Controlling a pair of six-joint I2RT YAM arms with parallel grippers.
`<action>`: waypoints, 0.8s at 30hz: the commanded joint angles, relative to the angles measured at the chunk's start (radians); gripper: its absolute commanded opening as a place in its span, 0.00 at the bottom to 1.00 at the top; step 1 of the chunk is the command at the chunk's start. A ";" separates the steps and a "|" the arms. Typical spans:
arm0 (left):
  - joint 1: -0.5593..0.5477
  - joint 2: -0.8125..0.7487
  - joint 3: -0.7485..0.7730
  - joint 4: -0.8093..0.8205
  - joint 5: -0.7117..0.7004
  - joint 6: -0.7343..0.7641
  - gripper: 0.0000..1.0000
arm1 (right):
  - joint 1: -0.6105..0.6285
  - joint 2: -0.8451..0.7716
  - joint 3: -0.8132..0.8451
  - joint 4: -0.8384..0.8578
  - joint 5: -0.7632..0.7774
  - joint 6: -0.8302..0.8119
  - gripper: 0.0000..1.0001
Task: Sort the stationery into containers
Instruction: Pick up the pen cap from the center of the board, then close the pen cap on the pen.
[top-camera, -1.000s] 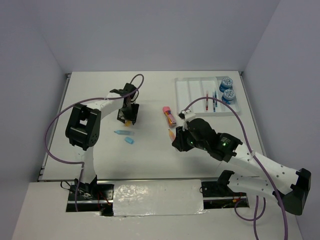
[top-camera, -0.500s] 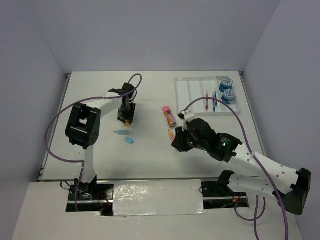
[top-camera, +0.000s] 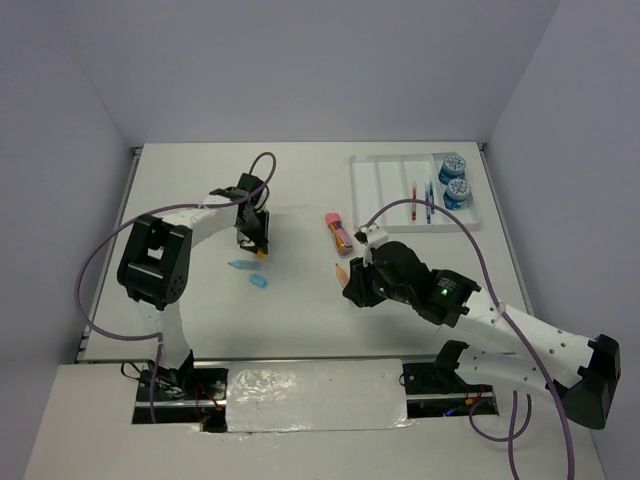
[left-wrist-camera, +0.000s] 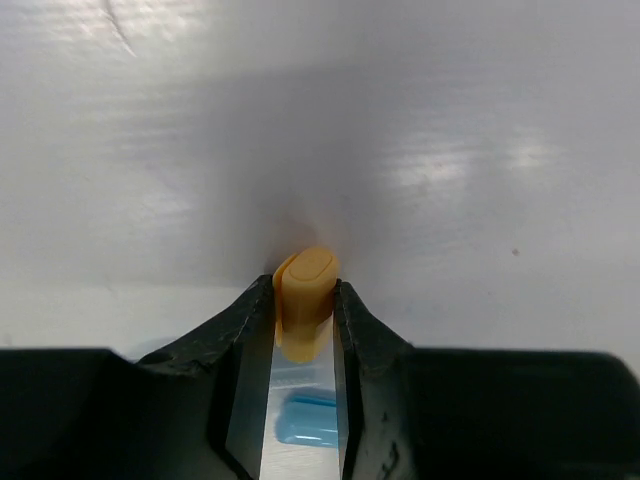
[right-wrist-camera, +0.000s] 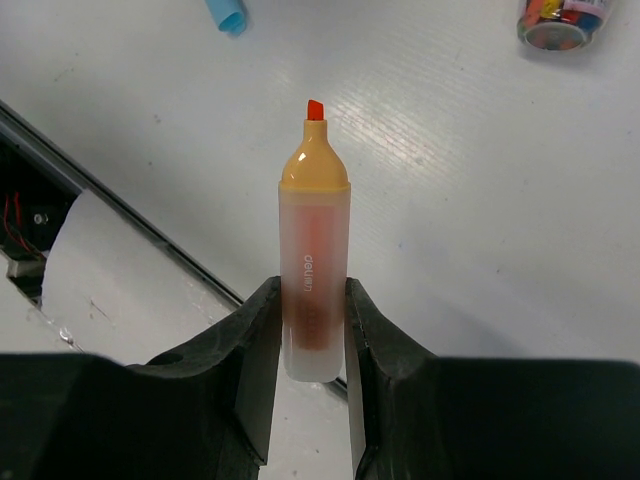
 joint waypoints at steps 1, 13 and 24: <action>-0.013 -0.135 -0.070 0.114 0.134 -0.119 0.00 | 0.011 -0.025 -0.026 0.094 -0.016 0.009 0.00; -0.184 -0.579 -0.214 0.504 0.133 -0.543 0.00 | 0.180 -0.015 -0.032 0.198 0.173 0.077 0.00; -0.540 -0.861 -0.313 0.502 -0.274 -0.733 0.00 | 0.483 0.102 0.195 -0.038 0.711 0.225 0.00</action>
